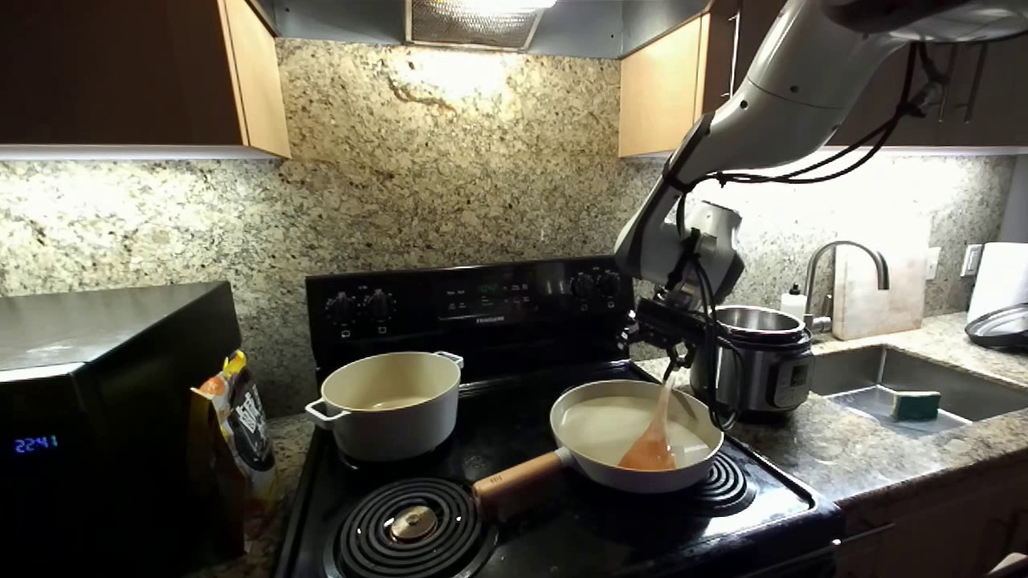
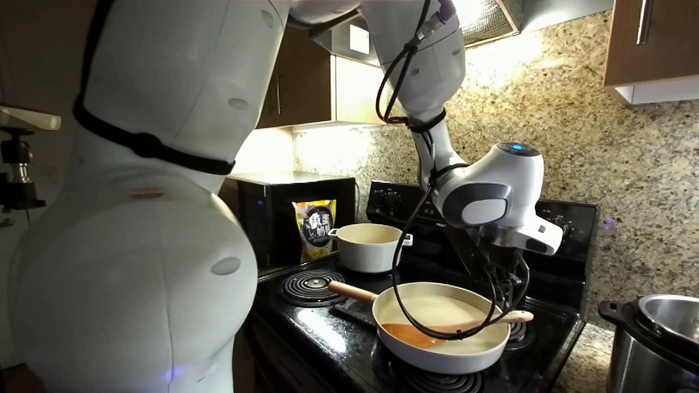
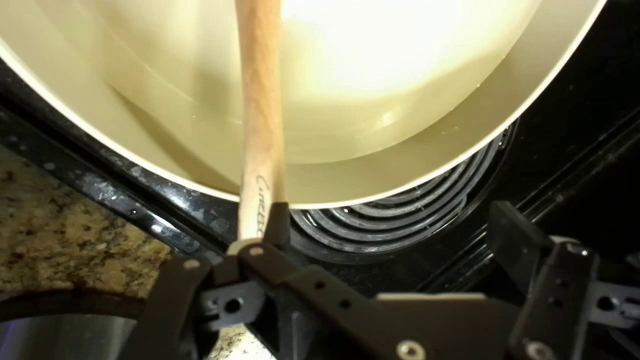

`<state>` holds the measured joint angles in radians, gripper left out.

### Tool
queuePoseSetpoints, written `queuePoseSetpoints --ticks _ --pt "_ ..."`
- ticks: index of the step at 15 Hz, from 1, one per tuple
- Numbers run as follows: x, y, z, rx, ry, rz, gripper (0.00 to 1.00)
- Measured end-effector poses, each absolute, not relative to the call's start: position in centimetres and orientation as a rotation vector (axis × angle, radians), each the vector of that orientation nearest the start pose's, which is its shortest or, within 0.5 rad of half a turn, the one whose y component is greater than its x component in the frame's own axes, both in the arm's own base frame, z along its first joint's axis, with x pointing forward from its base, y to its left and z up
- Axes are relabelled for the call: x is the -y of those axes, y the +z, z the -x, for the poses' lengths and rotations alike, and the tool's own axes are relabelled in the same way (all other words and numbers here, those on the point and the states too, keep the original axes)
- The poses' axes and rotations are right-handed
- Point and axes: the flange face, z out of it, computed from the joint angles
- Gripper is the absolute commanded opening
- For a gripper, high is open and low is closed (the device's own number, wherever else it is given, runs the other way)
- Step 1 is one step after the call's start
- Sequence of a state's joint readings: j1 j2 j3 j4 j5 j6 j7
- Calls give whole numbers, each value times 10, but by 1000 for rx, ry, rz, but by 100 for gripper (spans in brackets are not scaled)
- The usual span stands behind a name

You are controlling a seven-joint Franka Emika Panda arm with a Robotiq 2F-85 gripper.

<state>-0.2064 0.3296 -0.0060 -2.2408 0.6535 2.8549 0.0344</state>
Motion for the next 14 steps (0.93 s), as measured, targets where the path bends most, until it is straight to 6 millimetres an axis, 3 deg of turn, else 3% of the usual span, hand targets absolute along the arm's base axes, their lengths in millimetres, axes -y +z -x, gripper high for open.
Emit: queuePoseSetpoints --ticks 9,14 --pt "147 246 -542 -1192 -441 2601 100" --pt "143 237 -530 -1286 -444 2527 100"
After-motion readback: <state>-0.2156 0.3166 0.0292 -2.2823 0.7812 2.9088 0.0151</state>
